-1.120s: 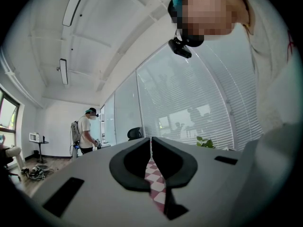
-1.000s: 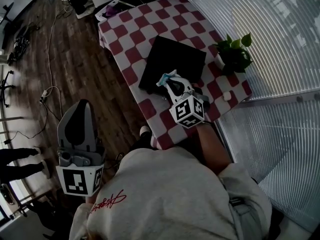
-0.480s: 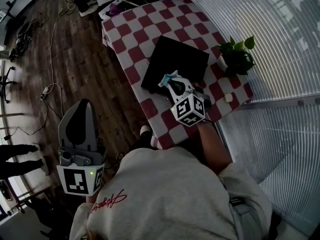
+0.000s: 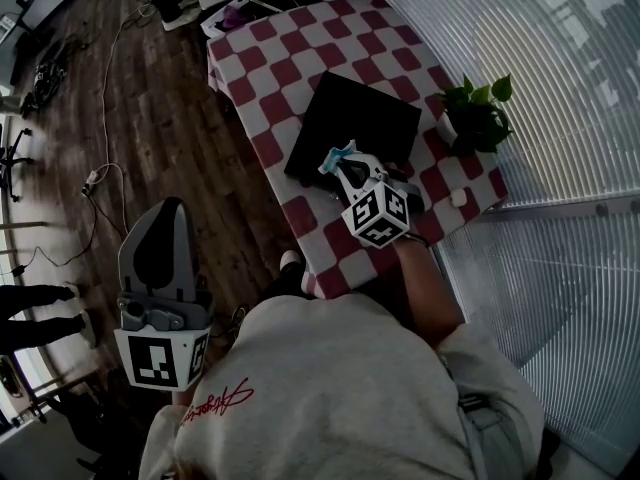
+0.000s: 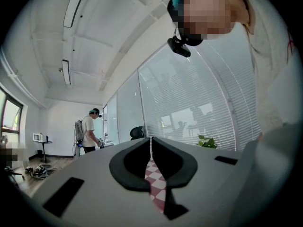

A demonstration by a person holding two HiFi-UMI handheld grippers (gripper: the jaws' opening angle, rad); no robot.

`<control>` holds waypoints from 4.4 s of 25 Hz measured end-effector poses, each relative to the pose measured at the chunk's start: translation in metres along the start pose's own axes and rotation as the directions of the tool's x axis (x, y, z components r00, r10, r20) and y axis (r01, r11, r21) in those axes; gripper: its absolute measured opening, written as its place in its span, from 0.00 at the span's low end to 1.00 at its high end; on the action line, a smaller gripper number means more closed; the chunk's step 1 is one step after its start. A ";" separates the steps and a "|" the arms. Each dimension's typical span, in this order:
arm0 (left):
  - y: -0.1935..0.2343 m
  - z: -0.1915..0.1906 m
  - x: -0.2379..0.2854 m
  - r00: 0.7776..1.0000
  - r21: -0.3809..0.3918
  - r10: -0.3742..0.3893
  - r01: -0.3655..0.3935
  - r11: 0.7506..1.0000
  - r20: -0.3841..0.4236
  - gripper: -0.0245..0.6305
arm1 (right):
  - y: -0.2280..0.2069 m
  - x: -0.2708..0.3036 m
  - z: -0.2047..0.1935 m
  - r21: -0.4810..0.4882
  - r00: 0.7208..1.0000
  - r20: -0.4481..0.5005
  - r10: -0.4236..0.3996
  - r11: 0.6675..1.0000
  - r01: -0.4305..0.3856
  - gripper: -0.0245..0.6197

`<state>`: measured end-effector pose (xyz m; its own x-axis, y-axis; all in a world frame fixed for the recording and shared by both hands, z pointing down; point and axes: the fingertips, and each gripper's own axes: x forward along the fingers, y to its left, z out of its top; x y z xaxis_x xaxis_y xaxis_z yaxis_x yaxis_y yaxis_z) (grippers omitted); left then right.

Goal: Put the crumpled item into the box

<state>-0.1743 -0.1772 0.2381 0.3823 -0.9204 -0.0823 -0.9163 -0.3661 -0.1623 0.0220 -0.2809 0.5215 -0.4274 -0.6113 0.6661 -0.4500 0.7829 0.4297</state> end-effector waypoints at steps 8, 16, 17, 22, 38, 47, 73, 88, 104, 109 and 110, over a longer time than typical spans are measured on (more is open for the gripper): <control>0.001 -0.002 -0.001 1.000 0.000 0.004 -0.004 1.000 -0.005 0.07 | 0.003 0.008 -0.008 -0.026 0.998 -0.045 0.033 0.999 -0.035 0.10; 0.005 -0.003 -0.003 1.000 0.003 0.015 -0.015 1.000 -0.008 0.07 | 0.008 0.015 -0.012 -0.040 0.996 -0.069 0.052 0.998 -0.054 0.10; 0.005 -0.003 -0.003 1.000 0.004 0.014 -0.014 1.000 -0.008 0.07 | 0.008 0.016 -0.012 -0.042 0.996 -0.072 0.055 0.997 -0.058 0.10; 0.006 -0.002 -0.002 1.000 0.009 0.012 -0.012 1.000 -0.005 0.07 | 0.012 0.021 -0.015 -0.045 0.993 -0.095 0.076 0.996 -0.081 0.10; 0.015 -0.002 -0.003 0.999 0.010 0.032 -0.031 0.999 -0.008 0.07 | 0.019 0.033 -0.023 -0.051 0.979 -0.152 0.136 0.988 -0.145 0.10; 0.016 -0.005 -0.003 0.999 0.008 0.041 -0.041 0.999 -0.018 0.07 | 0.024 0.039 -0.027 -0.045 0.972 -0.171 0.158 0.985 -0.168 0.10; 0.015 -0.004 0.005 0.999 0.010 0.040 -0.040 0.999 -0.008 0.07 | 0.019 0.045 -0.027 -0.025 0.977 -0.160 0.144 0.988 -0.150 0.14; 0.011 -0.007 0.002 0.999 0.007 0.035 -0.034 0.999 -0.025 0.07 | 0.010 0.035 -0.021 0.002 0.989 -0.118 0.092 0.996 -0.092 0.16; 0.004 -0.008 0.009 1.000 0.005 -0.001 0.001 1.000 -0.022 0.07 | -0.024 0.003 0.000 0.124 0.994 0.010 -0.109 0.987 0.107 0.15; 0.000 -0.008 0.012 1.000 0.004 -0.017 0.017 1.000 -0.020 0.07 | -0.036 -0.012 0.005 0.177 0.985 0.045 -0.164 0.972 0.154 0.15; 0.000 -0.008 0.013 1.000 0.004 -0.020 0.020 1.000 -0.018 0.07 | -0.038 -0.015 0.006 0.185 0.984 0.051 -0.172 0.970 0.160 0.15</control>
<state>-0.1703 -0.1899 0.2451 0.3979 -0.9154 -0.0609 -0.9081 -0.3836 -0.1680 0.0408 -0.3023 0.4913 -0.3825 -0.7421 0.5504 -0.6498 0.6396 0.4108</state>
